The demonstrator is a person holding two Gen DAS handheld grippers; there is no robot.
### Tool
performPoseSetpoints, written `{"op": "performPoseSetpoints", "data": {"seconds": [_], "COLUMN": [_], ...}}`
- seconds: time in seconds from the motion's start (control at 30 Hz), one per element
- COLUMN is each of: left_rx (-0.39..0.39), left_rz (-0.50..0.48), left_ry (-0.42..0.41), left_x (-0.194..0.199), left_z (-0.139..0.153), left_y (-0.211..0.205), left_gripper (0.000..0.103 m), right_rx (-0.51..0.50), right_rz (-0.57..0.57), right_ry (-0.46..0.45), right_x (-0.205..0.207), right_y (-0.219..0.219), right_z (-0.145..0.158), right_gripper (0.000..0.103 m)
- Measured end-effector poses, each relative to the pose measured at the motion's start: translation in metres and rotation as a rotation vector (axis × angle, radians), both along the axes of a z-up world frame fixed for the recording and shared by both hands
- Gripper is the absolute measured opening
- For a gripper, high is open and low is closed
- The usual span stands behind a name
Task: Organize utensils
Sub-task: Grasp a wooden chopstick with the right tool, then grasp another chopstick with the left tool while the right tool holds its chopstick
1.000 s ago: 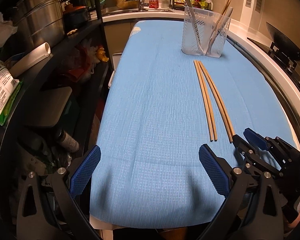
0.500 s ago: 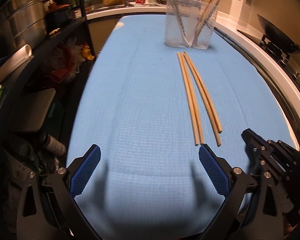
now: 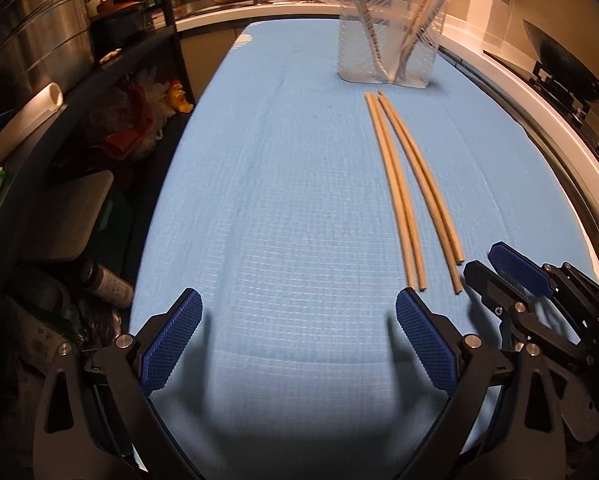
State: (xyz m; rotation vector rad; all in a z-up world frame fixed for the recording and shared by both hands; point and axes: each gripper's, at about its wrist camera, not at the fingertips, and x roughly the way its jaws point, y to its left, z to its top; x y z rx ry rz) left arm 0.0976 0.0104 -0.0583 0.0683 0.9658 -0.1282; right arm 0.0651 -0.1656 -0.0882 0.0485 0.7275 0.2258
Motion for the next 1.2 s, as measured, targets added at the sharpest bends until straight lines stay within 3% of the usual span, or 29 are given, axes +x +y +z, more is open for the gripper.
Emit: {"op": "performPoseSetpoints", "data": {"seconds": [0.13,0.33,0.37,0.4,0.5,0.73,1.07,1.2], "left_rx": [-0.012,-0.023,-0.026,-0.029,-0.032,-0.033,-0.094,-0.040], "left_rz": [0.031,0.046,0.044,0.040,0.020,-0.055,-0.090,-0.071], "left_ry": [0.001,0.002,0.002,0.003,0.003,0.007,0.028,0.038], "left_x": [0.000,0.002,0.002,0.002,0.003,0.003,0.011,0.018], "left_z": [0.002,0.002,0.002,0.003,0.002,-0.002,-0.006,-0.013], "left_y": [0.016,0.026,0.026,0.025,0.018,-0.012,-0.053,-0.066], "left_gripper": [0.095,0.095,0.095,0.095,0.095,0.095,0.095,0.094], "right_rx": [-0.003,-0.086,-0.089,-0.091,-0.091,-0.006,0.009,0.013], "right_rz": [-0.011,-0.065,-0.069,-0.056,-0.049,-0.119,-0.152,-0.144], "right_ry": [0.016,0.018,0.017,0.013,0.009,0.020,0.027,0.024], "right_x": [0.009,0.019,0.021,0.022,0.018,0.003,0.002,0.002], "right_y": [0.004,0.013,0.014,0.016,0.015,-0.024,-0.052,-0.053], "right_z": [-0.001,-0.001,-0.001,-0.001,0.000,-0.001,-0.002,-0.003], "right_gripper": [0.032,0.031,0.027,0.010,0.006,0.006,0.006,0.006]}}
